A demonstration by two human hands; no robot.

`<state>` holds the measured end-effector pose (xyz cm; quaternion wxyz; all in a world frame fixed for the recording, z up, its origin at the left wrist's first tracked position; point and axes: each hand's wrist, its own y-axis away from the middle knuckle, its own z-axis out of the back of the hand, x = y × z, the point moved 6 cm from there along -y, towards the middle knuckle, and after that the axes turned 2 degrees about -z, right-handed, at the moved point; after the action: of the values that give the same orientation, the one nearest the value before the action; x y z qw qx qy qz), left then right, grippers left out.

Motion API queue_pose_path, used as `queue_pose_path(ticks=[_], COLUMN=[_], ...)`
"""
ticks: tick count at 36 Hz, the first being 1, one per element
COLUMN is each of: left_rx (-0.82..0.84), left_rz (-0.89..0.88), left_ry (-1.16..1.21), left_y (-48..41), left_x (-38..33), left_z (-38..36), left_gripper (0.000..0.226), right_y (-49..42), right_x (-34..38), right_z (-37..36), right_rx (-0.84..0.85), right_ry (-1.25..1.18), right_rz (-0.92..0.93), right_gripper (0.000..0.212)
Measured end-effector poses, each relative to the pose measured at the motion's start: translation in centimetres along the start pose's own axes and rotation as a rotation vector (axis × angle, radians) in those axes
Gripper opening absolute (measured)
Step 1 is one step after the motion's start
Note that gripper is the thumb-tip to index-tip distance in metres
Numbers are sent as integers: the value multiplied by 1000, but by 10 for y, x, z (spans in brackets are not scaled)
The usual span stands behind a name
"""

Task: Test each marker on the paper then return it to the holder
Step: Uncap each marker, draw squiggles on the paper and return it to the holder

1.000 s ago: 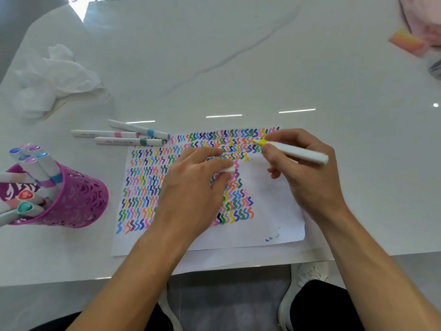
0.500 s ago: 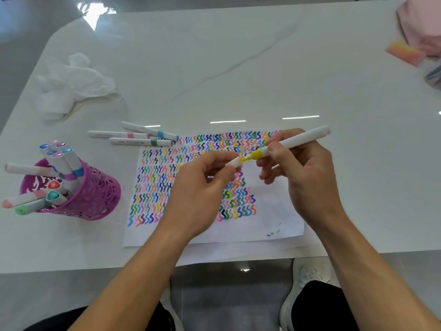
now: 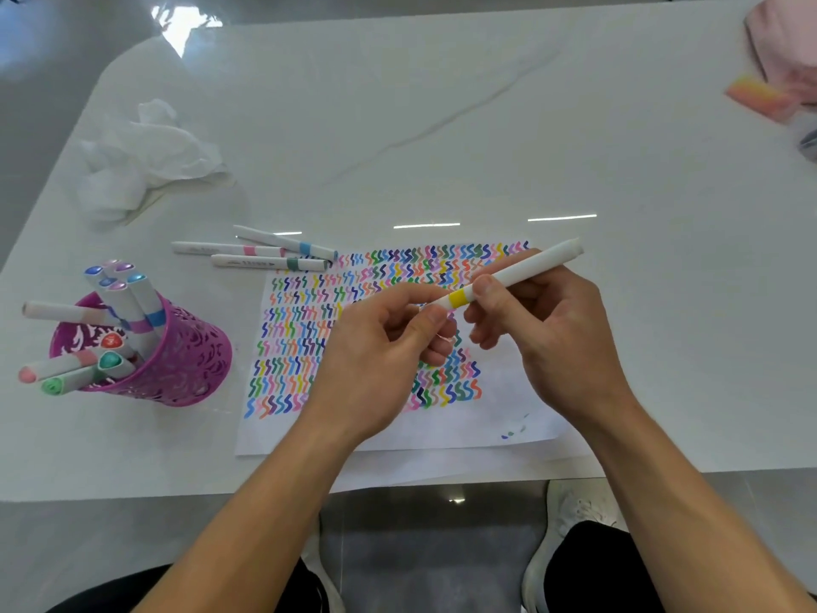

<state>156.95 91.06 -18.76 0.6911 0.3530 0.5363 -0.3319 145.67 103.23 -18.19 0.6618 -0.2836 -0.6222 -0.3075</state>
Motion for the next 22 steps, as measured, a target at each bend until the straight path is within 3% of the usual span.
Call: queue_pose_path(ticks=[22], left_rx=[-136], left_rz=[-85], left_ry=[-4], left_y=[12], left_x=[-5], left_z=[11], left_gripper=[17], right_y=[10], right_x=[-6], right_z=[-20], right_rx=[27], right_ry=[-246], right_rz=[-67], right_gripper=[18])
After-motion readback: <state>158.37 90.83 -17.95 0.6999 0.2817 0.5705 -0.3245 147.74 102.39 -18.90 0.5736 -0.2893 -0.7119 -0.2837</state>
